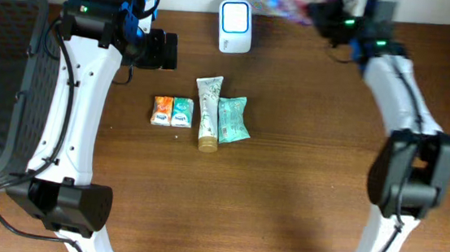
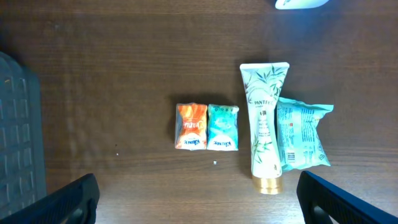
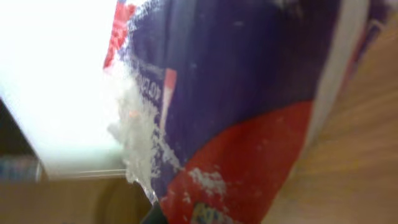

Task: Scan the item barcode
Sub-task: 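Carry the purple pack right and set it on the table's right side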

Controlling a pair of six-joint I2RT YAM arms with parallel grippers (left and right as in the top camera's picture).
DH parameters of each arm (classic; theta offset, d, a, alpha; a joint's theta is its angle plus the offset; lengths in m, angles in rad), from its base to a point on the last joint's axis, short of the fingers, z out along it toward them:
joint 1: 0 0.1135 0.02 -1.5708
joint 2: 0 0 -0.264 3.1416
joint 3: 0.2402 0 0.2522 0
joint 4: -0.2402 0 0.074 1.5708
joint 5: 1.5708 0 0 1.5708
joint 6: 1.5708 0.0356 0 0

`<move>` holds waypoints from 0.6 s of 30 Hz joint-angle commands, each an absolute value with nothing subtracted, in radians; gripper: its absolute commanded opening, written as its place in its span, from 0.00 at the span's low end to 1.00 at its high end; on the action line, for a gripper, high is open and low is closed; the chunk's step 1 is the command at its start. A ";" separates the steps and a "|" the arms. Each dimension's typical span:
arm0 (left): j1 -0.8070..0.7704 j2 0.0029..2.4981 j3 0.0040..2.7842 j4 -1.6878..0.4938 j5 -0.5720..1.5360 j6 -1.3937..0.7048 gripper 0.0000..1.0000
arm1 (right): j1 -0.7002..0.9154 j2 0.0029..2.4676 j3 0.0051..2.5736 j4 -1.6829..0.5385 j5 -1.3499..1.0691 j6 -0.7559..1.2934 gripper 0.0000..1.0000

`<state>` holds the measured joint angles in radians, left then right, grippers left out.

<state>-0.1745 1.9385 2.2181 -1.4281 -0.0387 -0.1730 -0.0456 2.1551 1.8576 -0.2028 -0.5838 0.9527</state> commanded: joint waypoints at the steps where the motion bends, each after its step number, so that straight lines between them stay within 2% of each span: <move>1: -0.169 1.935 2.226 -1.427 -0.046 -0.171 0.99 | -0.157 2.118 1.870 -0.393 -0.530 1.056 0.04; 3: -0.169 1.935 2.226 -1.427 -0.046 -0.171 0.99 | -0.220 2.118 1.864 -0.548 -0.435 1.056 0.04; 5: -0.169 1.935 2.226 -1.427 -0.046 -0.171 0.99 | -0.281 2.118 1.851 -0.615 -0.364 1.048 0.04; 9: -0.169 1.935 2.226 -1.427 -0.046 -0.171 0.99 | -0.359 2.118 1.851 -0.622 -0.341 1.014 0.06; 10: -0.169 1.935 2.226 -1.427 -0.046 -0.171 0.99 | -0.370 2.118 1.851 -0.623 -0.335 0.983 0.09; 11: -0.169 1.935 2.226 -1.427 -0.046 -0.171 0.99 | -0.382 2.118 1.851 -0.624 -0.336 0.947 0.22; 13: -0.169 1.935 2.226 -1.427 -0.046 -0.171 0.99 | -0.392 2.118 1.851 -0.644 -0.357 0.876 0.69; 14: -0.169 1.935 2.226 -1.427 -0.046 -0.171 0.99 | -0.392 2.118 1.851 -0.652 -0.370 0.860 0.86; 15: -0.169 1.935 2.226 -1.427 -0.046 -0.171 0.99 | -0.394 2.118 1.851 -0.672 -0.370 0.860 0.95; 18: -0.169 1.935 2.226 -1.427 -0.046 -0.171 0.99 | -0.425 2.082 1.851 -0.686 -0.405 0.804 0.96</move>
